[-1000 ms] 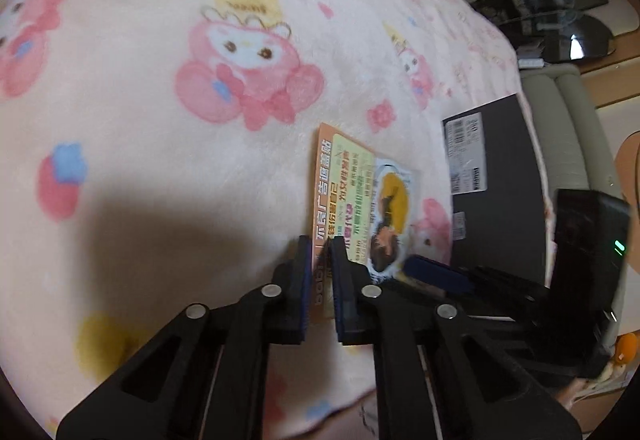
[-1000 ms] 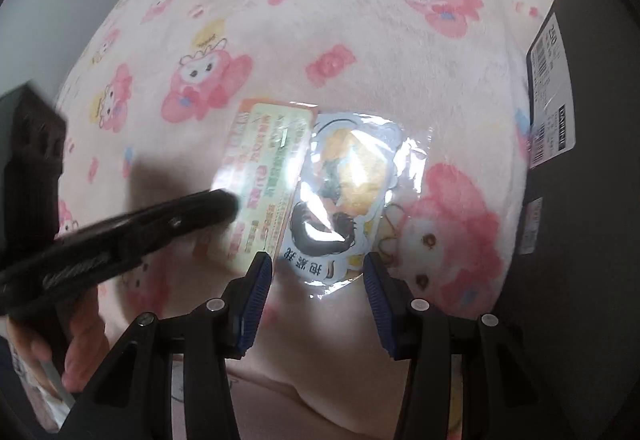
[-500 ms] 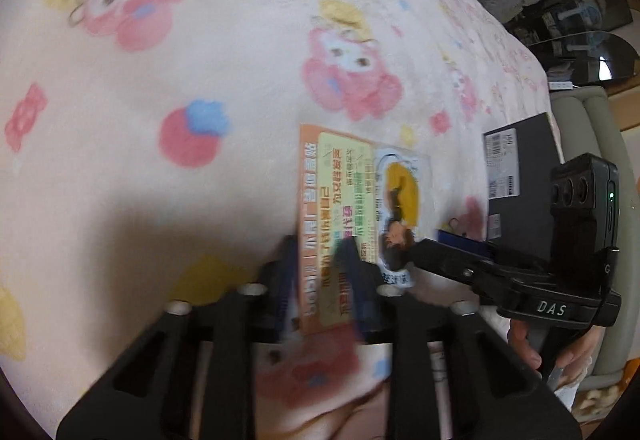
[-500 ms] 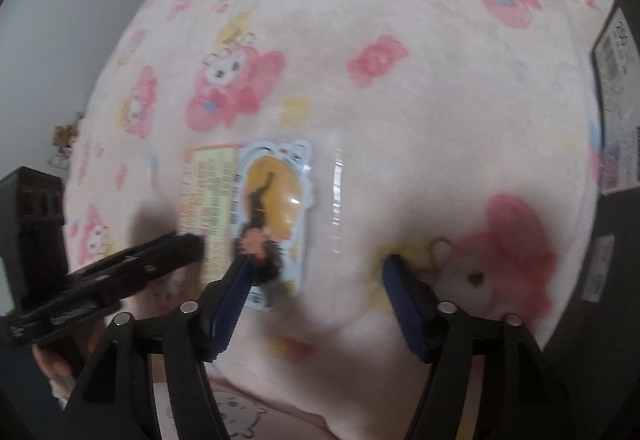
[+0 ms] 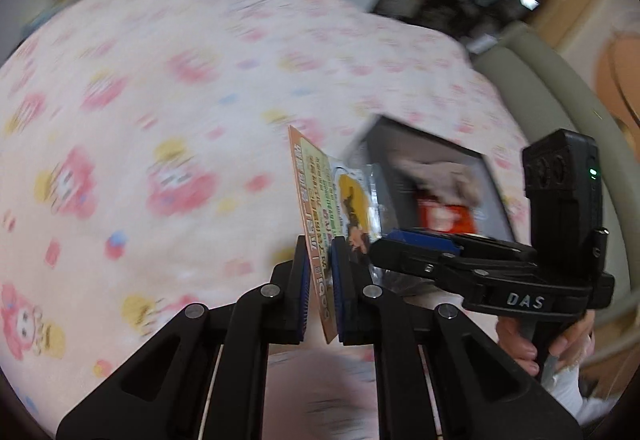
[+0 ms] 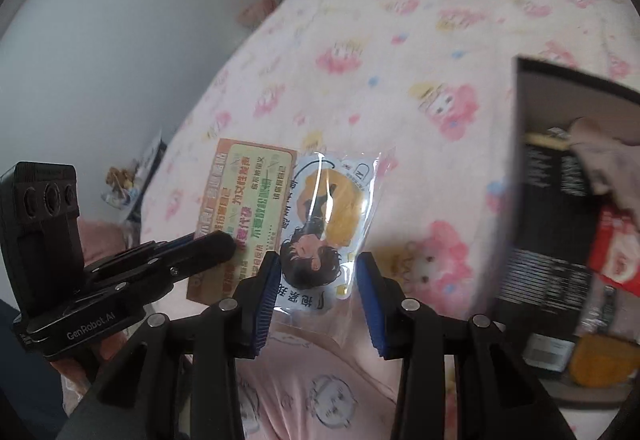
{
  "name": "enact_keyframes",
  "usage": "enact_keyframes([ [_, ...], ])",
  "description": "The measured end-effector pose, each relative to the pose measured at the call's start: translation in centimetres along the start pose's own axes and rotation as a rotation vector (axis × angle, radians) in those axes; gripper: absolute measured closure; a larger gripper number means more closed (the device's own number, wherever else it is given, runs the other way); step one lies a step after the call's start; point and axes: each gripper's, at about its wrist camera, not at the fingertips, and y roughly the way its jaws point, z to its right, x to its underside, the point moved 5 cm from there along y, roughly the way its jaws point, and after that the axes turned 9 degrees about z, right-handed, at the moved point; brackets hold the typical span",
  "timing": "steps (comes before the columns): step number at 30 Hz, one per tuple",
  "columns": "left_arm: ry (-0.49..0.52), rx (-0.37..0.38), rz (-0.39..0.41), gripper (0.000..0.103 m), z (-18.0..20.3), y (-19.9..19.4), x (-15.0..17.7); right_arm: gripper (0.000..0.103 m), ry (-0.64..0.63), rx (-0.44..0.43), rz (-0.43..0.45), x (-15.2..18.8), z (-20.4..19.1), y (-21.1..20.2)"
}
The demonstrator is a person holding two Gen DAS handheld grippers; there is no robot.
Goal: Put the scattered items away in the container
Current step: 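Carry the card and keychain into the box and open both grippers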
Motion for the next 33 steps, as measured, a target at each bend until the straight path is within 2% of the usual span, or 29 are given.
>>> enact_keyframes([
  [4, 0.121, 0.081, -0.013, 0.094, 7.3, 2.6, -0.6, 0.067, 0.044, 0.038, 0.090, -0.1, 3.5, -5.9],
  [7, 0.133, 0.154, -0.059, 0.094, 11.4, 6.5, -0.2, 0.067, 0.083, 0.111, 0.144, 0.5, 7.7, -9.9],
  [10, 0.126, 0.197, -0.101, 0.094, 14.1, 10.4, 0.7, 0.067, 0.132, 0.171, 0.161, 1.1, 12.0, -11.6],
  [14, 0.179, 0.090, -0.155, 0.095, 15.3, 15.1, 2.0, 0.067, 0.100, 0.231, 0.153, 1.4, 16.2, -11.4],
  [16, 0.191, 0.010, -0.195, 0.093, 15.1, 17.0, 2.5, 0.067, 0.067, 0.264, 0.133, 1.6, 17.7, -10.3],
  [18, 0.199, -0.086, -0.227, 0.079, 14.5, 17.7, 2.7, 0.067, 0.082, 0.269, 0.148, 1.5, 18.9, -10.0],
  [19, 0.208, -0.130, -0.233, 0.068, 14.2, 17.6, 2.8, 0.067, 0.095, 0.269, 0.160, 1.6, 19.5, -10.4],
  [23, 0.221, -0.202, -0.193, 0.065, 13.7, 15.8, 2.6, 0.067, 0.107, 0.306, 0.186, 2.0, 20.6, -11.6],
  [25, 0.232, -0.255, -0.116, 0.066, 13.7, 14.4, 1.8, 0.067, 0.077, 0.354, 0.185, 2.1, 20.4, -11.6],
  [26, 0.236, -0.259, -0.094, 0.066, 13.9, 14.1, 1.4, 0.067, 0.060, 0.388, 0.183, 2.2, 20.4, -11.5],
  [28, 0.223, -0.193, -0.082, 0.072, 14.4, 14.0, 1.4, 0.067, 0.038, 0.430, 0.177, 2.3, 20.3, -11.0],
  [29, 0.206, -0.139, -0.105, 0.081, 14.6, 14.4, 1.7, 0.067, 0.032, 0.435, 0.166, 2.3, 20.4, -10.6],
  [30, 0.180, -0.092, -0.143, 0.084, 14.6, 15.1, 2.2, 0.067, 0.030, 0.439, 0.147, 2.5, 20.5, -10.1],
  [33, 0.156, -0.071, -0.230, 0.085, 14.4, 17.4, 3.9, 0.067, 0.016, 0.459, 0.123, 2.9, 20.6, -9.6],
])
